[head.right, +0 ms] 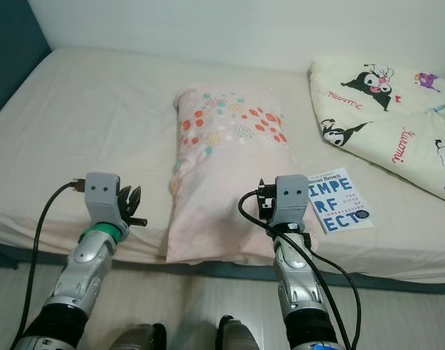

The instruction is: Clean up the room

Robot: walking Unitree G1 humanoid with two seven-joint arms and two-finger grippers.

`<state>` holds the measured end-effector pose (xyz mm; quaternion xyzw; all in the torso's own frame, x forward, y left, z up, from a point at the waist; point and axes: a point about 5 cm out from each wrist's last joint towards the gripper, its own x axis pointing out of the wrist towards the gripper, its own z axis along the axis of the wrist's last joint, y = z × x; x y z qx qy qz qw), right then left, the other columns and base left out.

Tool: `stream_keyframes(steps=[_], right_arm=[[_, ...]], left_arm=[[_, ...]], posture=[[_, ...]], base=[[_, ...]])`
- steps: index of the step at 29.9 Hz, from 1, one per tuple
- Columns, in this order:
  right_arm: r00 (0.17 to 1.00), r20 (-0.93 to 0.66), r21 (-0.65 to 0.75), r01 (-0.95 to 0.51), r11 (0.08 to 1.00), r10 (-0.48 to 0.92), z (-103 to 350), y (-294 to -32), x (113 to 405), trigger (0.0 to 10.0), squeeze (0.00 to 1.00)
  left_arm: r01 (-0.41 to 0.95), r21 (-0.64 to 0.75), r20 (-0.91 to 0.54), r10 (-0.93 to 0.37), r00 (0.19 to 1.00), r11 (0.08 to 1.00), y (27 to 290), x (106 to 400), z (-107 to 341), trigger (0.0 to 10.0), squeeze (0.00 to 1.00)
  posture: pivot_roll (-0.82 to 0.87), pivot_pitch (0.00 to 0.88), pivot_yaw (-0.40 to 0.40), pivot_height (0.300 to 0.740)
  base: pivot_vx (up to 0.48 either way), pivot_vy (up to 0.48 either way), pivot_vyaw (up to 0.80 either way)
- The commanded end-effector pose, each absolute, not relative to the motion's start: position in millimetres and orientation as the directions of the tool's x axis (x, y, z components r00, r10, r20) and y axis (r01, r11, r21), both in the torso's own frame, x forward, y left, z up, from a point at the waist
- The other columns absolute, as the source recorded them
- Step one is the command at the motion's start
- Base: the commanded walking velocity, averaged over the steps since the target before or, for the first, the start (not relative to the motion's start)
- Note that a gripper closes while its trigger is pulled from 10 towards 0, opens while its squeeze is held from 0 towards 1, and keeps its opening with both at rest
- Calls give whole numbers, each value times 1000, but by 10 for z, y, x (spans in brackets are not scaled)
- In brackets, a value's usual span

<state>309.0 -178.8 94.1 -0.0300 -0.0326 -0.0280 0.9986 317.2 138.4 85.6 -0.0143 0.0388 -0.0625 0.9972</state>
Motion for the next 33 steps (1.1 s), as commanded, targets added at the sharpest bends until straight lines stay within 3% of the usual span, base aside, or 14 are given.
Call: stream_keyframes(steps=[1, 33], right_arm=[[997, 29, -35, 78, 996, -77, 867, -1824, 3067, 10000, 0], [994, -13, -25, 107, 994, -107, 764, -1824, 2969, 10000, 0]], left_arm=[[110, -27, -111, -112, 988, 994, 1417, 3145, 782, 10000, 0], [129, -24, -125, -131, 983, 991, 1372, 3121, 774, 10000, 0]], posture=[[23, 104, 18, 685], [26, 153, 42, 650]], base=[[0, 0, 0], [0, 0, 0]])
